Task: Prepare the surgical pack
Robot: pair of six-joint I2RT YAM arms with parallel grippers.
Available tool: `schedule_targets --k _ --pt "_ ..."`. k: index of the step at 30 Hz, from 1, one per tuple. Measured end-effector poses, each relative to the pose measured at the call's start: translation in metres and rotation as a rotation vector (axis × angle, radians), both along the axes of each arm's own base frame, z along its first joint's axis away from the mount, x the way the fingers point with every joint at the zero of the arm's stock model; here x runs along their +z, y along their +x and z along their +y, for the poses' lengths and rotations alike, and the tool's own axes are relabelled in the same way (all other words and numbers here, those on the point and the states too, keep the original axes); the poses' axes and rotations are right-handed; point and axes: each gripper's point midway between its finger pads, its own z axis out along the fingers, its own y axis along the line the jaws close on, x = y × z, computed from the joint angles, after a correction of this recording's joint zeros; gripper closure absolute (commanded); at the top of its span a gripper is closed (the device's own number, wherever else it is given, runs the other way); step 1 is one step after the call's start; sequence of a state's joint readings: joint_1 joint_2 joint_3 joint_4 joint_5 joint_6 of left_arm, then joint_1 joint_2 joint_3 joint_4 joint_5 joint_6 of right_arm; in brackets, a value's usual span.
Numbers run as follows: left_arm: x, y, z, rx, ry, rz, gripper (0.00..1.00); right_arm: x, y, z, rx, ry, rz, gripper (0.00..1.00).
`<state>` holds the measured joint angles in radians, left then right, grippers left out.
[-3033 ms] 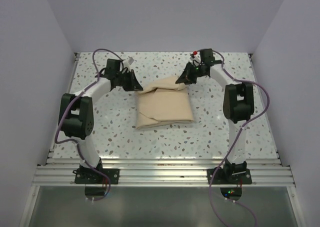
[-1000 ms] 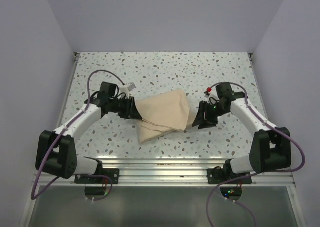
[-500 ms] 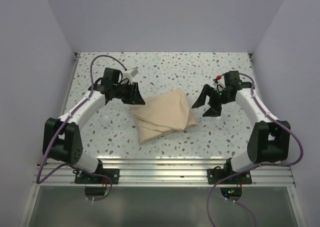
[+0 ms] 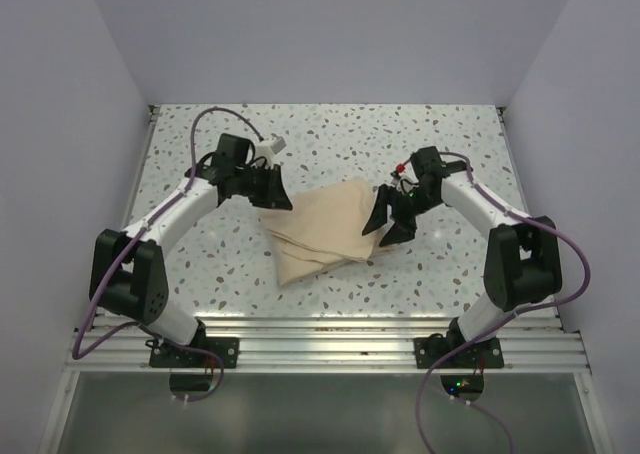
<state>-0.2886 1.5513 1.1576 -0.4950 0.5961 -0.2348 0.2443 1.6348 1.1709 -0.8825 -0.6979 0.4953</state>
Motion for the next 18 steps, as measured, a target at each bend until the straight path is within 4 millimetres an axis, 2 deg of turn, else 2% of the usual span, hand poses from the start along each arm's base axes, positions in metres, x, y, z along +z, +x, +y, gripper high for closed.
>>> schedule_targets --k 3,7,8,9,12,18 --pt "-0.003 -0.019 -0.022 -0.076 0.002 0.004 0.88 0.000 -0.003 -0.002 -0.002 -0.005 0.017 0.35" --pt "-0.007 -0.057 -0.061 -0.240 0.008 0.000 0.83 -0.001 -0.007 -0.002 0.001 -0.008 0.035 0.34" --pt "-0.007 -0.066 -0.069 -0.278 0.007 -0.005 0.84 -0.002 -0.009 -0.002 0.005 -0.009 0.040 0.34" --pt "-0.006 -0.072 -0.074 -0.305 0.003 -0.004 0.89 -0.002 -0.011 -0.001 0.009 -0.011 0.046 0.34" --pt "-0.009 -0.087 -0.083 -0.372 -0.005 -0.004 1.00 -0.001 -0.018 0.003 0.031 -0.011 0.060 0.34" --pt "-0.022 -0.108 -0.084 -0.435 0.014 0.023 1.00 -0.003 -0.032 0.013 0.065 0.005 0.098 0.38"
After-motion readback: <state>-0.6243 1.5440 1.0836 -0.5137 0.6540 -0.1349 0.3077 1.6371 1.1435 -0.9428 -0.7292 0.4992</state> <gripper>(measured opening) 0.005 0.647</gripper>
